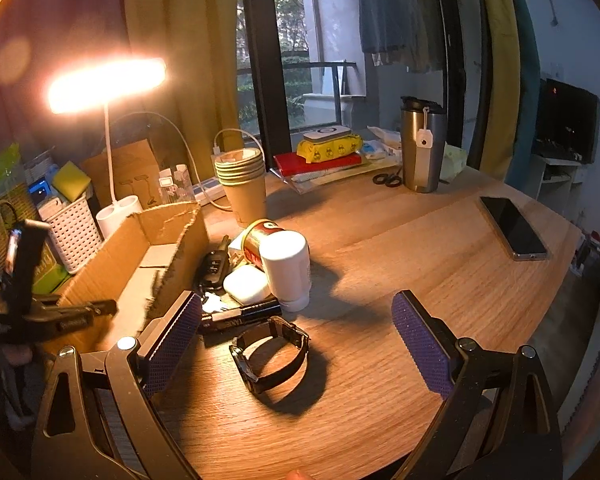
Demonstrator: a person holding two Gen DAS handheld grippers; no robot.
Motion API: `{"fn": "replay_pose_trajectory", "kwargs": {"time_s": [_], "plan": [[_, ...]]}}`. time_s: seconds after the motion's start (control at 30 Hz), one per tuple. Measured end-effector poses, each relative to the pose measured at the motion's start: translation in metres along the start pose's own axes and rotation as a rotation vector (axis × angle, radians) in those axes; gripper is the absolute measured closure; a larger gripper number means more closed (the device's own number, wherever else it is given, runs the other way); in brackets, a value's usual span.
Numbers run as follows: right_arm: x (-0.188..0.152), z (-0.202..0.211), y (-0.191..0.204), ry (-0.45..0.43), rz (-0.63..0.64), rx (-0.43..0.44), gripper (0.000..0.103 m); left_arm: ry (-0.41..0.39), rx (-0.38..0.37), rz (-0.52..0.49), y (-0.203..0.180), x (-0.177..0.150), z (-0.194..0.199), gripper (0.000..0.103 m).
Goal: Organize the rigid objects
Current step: 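Move the right gripper toward the black wristwatch while the left gripper holds the box wall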
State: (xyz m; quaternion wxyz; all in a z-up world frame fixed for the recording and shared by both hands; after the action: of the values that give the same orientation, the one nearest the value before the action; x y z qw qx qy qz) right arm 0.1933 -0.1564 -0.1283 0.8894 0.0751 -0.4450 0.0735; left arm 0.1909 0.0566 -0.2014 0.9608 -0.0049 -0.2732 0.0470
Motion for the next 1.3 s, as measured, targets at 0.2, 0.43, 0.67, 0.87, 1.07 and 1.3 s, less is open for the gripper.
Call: {"fn": "replay_pose_trajectory", "kwargs": {"time_s": [0.2,0.43,0.67,0.87,1.07,1.3], "plan": [[-0.009,-0.017,0.007,0.039,0.015,0.007,0.005,0.026,-0.030,0.018,0.012,-0.015,0.015,0.034],[-0.017,-0.033,0.012,0.076,0.032,-0.001,0.005,0.027,-0.065,0.005,0.008,-0.026,0.002,0.036],[-0.024,-0.044,0.004,0.100,0.022,-0.024,0.005,-0.018,-0.057,-0.038,0.001,-0.020,-0.003,0.064],[-0.030,-0.051,0.000,0.110,0.017,-0.029,0.005,-0.072,-0.052,-0.048,-0.006,-0.012,-0.005,0.076],[-0.034,-0.054,0.005,0.107,0.027,-0.006,0.005,-0.070,-0.080,-0.053,-0.008,-0.010,-0.006,0.076],[-0.037,-0.057,0.014,0.101,0.036,0.033,0.005,-0.063,-0.093,-0.028,-0.004,-0.011,-0.008,0.076]]}}
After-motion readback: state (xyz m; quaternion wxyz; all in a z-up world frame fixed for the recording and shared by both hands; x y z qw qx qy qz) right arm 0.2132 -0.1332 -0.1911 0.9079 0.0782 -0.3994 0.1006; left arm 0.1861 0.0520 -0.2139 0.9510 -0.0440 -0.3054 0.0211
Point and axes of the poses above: each gripper's, at about its wrist camera, not at the fingertips, and z roughly against the way its jaws point, y to its left, x to its top, the point moved 7 cm from there along -z, roughly the way its jaws point, and after that the axes turned 3 degrees about y, right-handed, at the moved point
